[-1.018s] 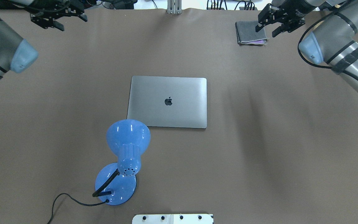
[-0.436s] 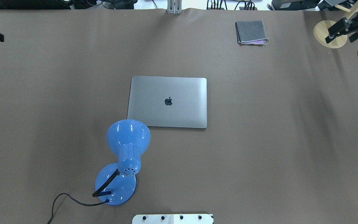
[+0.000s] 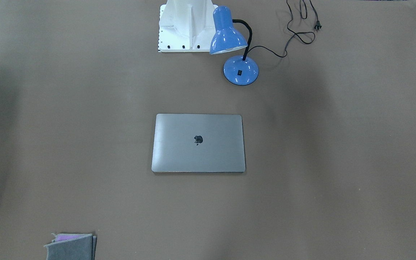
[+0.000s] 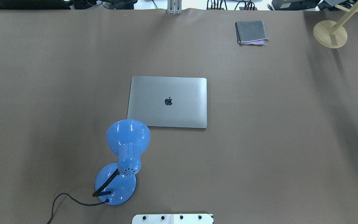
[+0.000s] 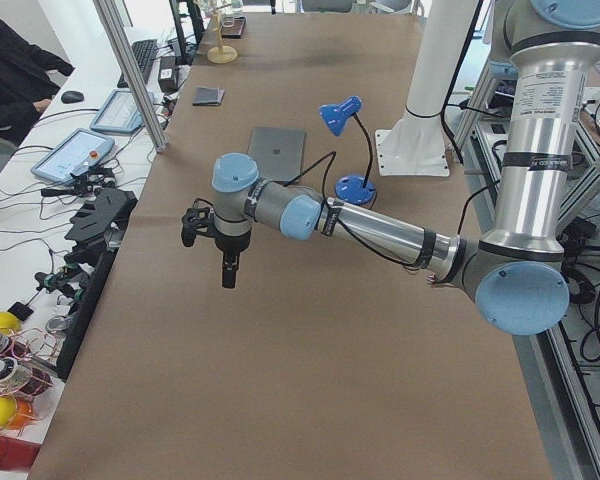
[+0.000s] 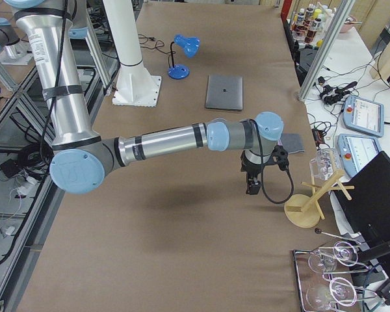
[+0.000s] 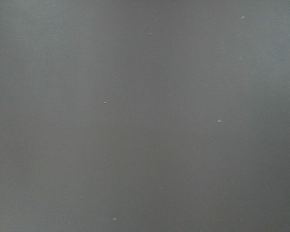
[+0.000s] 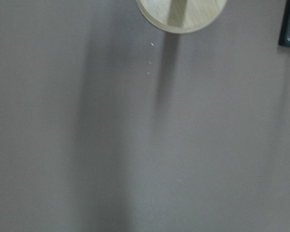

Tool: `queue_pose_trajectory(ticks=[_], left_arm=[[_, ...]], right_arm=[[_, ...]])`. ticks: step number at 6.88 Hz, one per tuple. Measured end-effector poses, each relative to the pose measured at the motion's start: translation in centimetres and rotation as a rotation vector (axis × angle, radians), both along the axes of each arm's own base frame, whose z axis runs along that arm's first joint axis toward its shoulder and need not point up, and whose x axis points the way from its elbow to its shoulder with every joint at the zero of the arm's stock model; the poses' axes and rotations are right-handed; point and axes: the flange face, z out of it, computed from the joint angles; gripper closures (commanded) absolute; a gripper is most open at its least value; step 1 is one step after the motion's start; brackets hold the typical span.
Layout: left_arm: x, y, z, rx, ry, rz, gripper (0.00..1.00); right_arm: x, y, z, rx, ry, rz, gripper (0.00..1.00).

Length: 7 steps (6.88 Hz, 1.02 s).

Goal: Close laptop

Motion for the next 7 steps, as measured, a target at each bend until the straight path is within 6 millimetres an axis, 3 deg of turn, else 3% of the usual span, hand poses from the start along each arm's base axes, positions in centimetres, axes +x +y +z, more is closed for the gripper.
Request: queue_pose_trajectory(ticks=[2,3,5,7], left_arm=[[-2.9,1.6,2.6,-0.018,-0.015,-0.008,0.02],[-3.6,2.6,4.1,-0.039,-0.017,-0.013,0.02],[-3.7,3.7,7.0,-0.101,-0.005,-0.011,0.02],[-4.1,4.4,9.2,-0.148,0.029,-0.014,0.02]], right_arm=[[4.8,5.6,4.9,-0.065,-0.024,0.027,0.00],[5.8,7.4,6.1,-0.089,-0.044,0.047,0.00],[6.1,8.6,6.9,-0.113,-0.056,0.065,0.00],[6.1,8.2,6.3,-0.120,-0.062,0.088,0.00]])
